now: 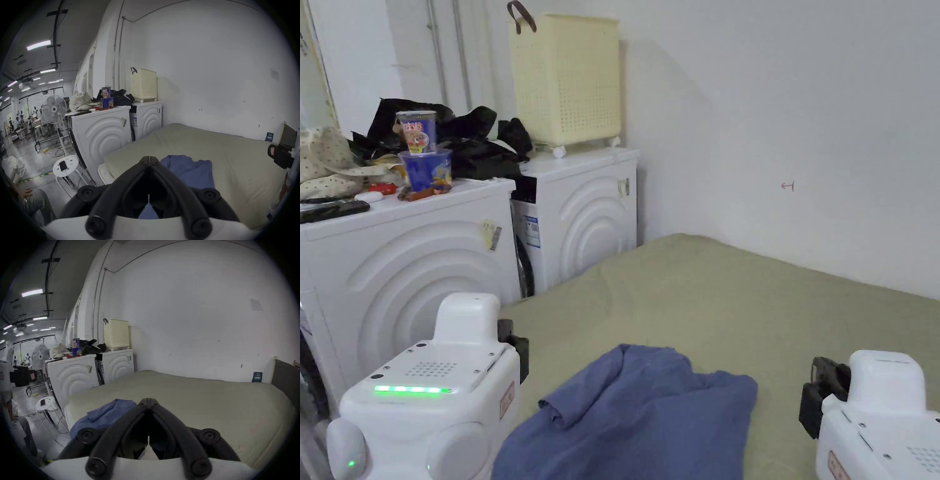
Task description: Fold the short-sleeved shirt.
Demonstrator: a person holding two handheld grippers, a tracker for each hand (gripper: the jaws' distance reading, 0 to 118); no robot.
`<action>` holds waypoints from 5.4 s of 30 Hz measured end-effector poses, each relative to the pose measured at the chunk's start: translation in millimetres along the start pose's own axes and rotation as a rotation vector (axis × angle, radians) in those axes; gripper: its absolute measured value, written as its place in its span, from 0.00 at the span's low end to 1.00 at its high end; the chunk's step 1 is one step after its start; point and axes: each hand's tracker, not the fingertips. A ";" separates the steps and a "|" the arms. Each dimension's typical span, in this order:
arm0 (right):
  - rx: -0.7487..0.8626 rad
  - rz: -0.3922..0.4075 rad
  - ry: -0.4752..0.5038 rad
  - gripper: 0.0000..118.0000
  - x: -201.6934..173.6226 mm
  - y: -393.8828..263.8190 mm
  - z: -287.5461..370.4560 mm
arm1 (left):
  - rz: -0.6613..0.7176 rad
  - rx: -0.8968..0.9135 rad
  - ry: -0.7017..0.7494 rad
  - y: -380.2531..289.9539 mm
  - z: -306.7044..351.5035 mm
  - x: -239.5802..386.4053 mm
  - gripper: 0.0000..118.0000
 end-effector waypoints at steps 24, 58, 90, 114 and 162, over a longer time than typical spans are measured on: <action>-0.238 -0.038 -0.118 0.00 66.3 -100.5 -52.1 | -0.066 -0.702 -0.337 -151.9 -308.2 181.9 1.00; -0.177 -0.160 -0.574 0.00 220.9 -75.8 200.8 | -0.348 -0.371 -1.029 11.6 -25.2 488.4 0.00; -0.211 -0.146 -0.601 0.00 216.7 -105.3 201.9 | -0.172 -0.216 -0.700 -79.7 27.1 259.8 0.10; -0.259 -0.132 -0.531 0.00 195.1 -112.2 170.8 | -0.146 -0.632 -0.506 -155.4 -133.0 202.4 0.12; -0.787 -0.153 -0.554 0.00 435.5 -182.0 0.0 | -0.289 -0.735 -0.546 -183.0 -173.7 232.9 0.04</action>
